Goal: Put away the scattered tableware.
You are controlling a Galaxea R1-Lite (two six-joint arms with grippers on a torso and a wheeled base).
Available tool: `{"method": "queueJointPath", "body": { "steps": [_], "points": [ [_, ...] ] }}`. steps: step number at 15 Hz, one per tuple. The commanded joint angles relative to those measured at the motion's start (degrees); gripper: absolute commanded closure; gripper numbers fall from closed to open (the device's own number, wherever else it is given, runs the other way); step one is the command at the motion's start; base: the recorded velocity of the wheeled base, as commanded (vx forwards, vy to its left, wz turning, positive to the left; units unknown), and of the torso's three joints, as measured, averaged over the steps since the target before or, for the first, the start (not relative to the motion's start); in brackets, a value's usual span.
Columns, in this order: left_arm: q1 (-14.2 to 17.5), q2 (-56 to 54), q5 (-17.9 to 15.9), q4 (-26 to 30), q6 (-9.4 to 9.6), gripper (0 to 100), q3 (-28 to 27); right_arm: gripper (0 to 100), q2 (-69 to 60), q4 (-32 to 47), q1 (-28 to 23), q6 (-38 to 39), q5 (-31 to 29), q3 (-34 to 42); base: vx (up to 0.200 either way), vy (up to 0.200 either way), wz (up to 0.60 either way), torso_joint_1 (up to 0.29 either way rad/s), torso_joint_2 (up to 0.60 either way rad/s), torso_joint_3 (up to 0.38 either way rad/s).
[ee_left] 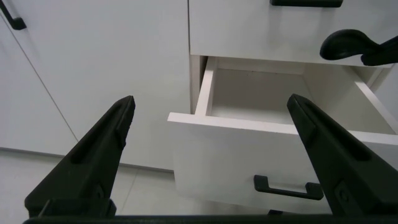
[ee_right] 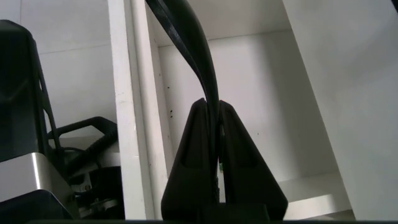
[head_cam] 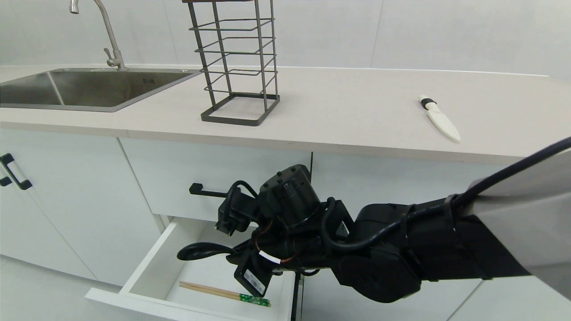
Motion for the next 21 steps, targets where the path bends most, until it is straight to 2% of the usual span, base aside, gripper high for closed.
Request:
{"method": "queueJointPath", "body": {
  "steps": [1,7,14,21],
  "points": [
    [0.01,0.07,-0.02,0.00,0.02,0,0.00,100,2.06,-0.65,-0.30,-0.04,0.00,-0.46,0.000,0.000,0.00,0.000,0.00,0.000],
    [0.01,0.07,-0.02,0.00,0.02,0,0.00,100,12.43,-1.53,-1.26,-0.22,0.00,-9.68,0.000,0.000,0.00,0.000,0.00,0.000],
    [0.01,0.07,-0.02,0.00,0.02,0,0.00,100,16.47,-1.53,-1.09,-0.39,-0.09,-10.83,0.000,0.000,0.00,0.000,0.00,0.000],
    [0.01,0.07,-0.02,0.00,0.02,0,0.00,100,23.42,-0.83,-0.82,-0.22,-2.73,-18.21,0.000,0.000,0.00,0.000,0.00,0.000]
  ]
}}
